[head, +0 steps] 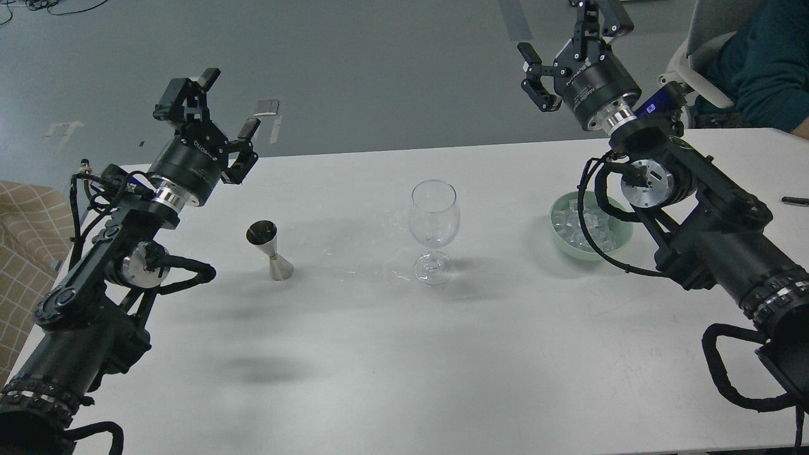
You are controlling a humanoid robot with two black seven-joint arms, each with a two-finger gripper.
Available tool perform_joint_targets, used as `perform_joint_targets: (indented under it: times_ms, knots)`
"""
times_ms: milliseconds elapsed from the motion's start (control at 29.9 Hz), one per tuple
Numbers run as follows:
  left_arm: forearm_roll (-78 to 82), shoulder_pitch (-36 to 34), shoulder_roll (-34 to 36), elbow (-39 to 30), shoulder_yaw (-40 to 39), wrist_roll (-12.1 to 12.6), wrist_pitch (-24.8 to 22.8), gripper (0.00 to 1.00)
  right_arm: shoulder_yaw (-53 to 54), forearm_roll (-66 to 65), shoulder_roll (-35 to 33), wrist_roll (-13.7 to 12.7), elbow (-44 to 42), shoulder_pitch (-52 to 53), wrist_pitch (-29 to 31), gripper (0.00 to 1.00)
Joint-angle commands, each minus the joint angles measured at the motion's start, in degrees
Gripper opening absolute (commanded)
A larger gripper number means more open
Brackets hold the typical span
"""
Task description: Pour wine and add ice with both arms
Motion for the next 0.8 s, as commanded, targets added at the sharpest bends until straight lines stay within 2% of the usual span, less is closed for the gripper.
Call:
perform_joint_targets:
  times_ms: [0, 768]
  knots:
    - [0.25, 0.14, 0.05, 0.02, 0.02, 0.05, 0.09, 1.0, 0.0, 0.0, 0.0, 0.3, 0.02, -0.12, -0.09, 1.0]
    - [0.25, -0.03, 0.58, -0.15, -0.07, 0.49, -0.17, 1.0, -0.08, -0.08, 0.0, 0.3, 0.02, -0.03, -0.26, 1.0]
